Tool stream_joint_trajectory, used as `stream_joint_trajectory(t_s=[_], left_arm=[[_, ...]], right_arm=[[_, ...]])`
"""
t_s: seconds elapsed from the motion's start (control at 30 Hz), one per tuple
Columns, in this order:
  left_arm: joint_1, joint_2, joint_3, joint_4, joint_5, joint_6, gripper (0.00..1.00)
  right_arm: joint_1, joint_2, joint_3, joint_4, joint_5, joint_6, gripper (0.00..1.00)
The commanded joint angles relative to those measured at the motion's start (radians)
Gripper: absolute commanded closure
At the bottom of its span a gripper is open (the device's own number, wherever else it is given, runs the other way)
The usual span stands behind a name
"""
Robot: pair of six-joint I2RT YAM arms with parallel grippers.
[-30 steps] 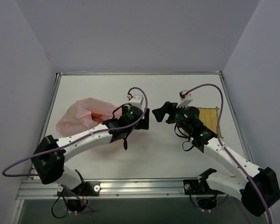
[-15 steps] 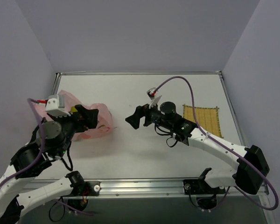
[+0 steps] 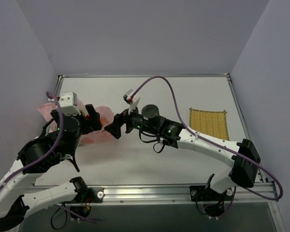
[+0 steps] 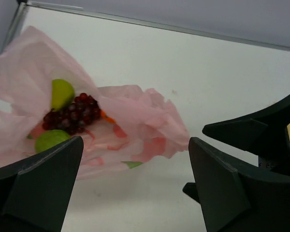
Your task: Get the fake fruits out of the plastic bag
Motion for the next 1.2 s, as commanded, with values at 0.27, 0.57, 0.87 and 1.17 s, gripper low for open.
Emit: stream_joint_trajectory(t_s=[0.27, 0.57, 0.87, 1.17], left_arm=[[0.007, -0.187, 0.118, -0.431, -0.438, -0.184, 0.13], [0.010, -0.095, -0.038, -0.395, -0.472, -0.160, 0.04], [0.130, 0.026, -0.171, 0.150, -0.045, 0.063, 0.03], [0.205, -0.033, -0.305, 0.302, 0.361, -0.026, 0.05]], right_arm=[[-0.005, 0.349, 0.349, -0.059, 0.220, -0.109, 0.00], [-0.103, 0.362, 0.224, 0.061, 0.251, -0.017, 1.00], [-0.194, 0.135, -0.131, 0.151, 0.197, -0.015, 1.00], [-0.206, 0.154, -0.191, 0.187, 0.197, -0.009, 1.00]])
